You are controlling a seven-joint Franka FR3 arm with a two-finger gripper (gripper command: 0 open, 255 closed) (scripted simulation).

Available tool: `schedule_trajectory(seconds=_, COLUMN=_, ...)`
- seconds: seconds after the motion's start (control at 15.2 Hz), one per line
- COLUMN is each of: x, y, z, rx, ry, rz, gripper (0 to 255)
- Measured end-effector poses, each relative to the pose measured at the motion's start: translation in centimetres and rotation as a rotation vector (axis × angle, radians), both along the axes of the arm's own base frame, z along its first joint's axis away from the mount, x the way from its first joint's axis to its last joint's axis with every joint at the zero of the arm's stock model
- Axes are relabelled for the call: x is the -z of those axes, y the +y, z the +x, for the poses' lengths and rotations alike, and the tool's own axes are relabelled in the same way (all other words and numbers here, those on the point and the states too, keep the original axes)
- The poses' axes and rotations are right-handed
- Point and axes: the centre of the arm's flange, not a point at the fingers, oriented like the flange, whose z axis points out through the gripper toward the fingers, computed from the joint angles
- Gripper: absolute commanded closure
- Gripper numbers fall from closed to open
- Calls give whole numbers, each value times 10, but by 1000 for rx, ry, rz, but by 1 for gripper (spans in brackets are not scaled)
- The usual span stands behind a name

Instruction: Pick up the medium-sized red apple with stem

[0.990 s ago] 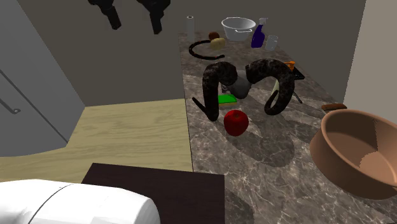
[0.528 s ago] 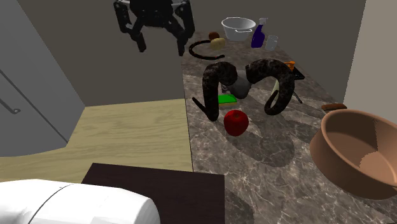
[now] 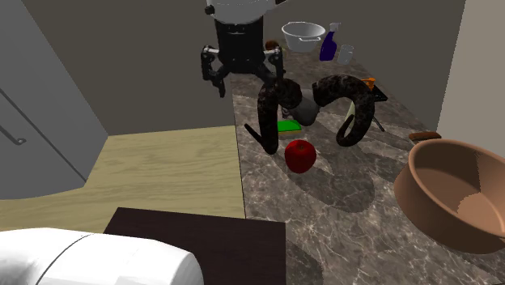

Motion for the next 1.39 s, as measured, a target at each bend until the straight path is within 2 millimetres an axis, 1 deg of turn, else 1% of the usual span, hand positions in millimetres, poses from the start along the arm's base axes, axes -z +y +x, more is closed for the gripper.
schedule_trajectory(seconds=0.2, x=30, y=-21, z=13, rx=-47, ry=-9, rz=-3, gripper=0)
schedule_trajectory(seconds=0.26, x=42, y=-31, z=16, rx=-62, ry=-11, rz=-3, gripper=0)
schedule_trajectory(seconds=0.4, x=61, y=-48, z=25, rx=-94, ry=-18, rz=-5, gripper=0)
schedule_trajectory(seconds=0.46, x=69, y=-54, z=28, rx=-110, ry=-22, rz=-6, gripper=0)
schedule_trajectory(seconds=0.59, x=86, y=-70, z=43, rx=-141, ry=-29, rz=-8, gripper=0)
schedule_trajectory(seconds=0.79, x=122, y=-87, z=58, rx=-188, ry=-37, rz=-11, gripper=0)
schedule_trajectory(seconds=0.86, x=128, y=-96, z=63, rx=-203, ry=-40, rz=-12, gripper=0)
schedule_trajectory(seconds=0.92, x=140, y=-104, z=68, rx=-218, ry=-42, rz=-13, gripper=0)
schedule_trajectory(seconds=1.06, x=156, y=-116, z=79, rx=-250, ry=-48, rz=-14, gripper=0)
schedule_trajectory(seconds=1.19, x=176, y=-130, z=93, rx=-281, ry=-52, rz=-19, gripper=0)
schedule_trajectory(seconds=1.25, x=181, y=-138, z=103, rx=-298, ry=-55, rz=-21, gripper=0)
schedule_trajectory(seconds=1.39, x=201, y=-151, z=113, rx=-329, ry=-62, rz=-25, gripper=0)
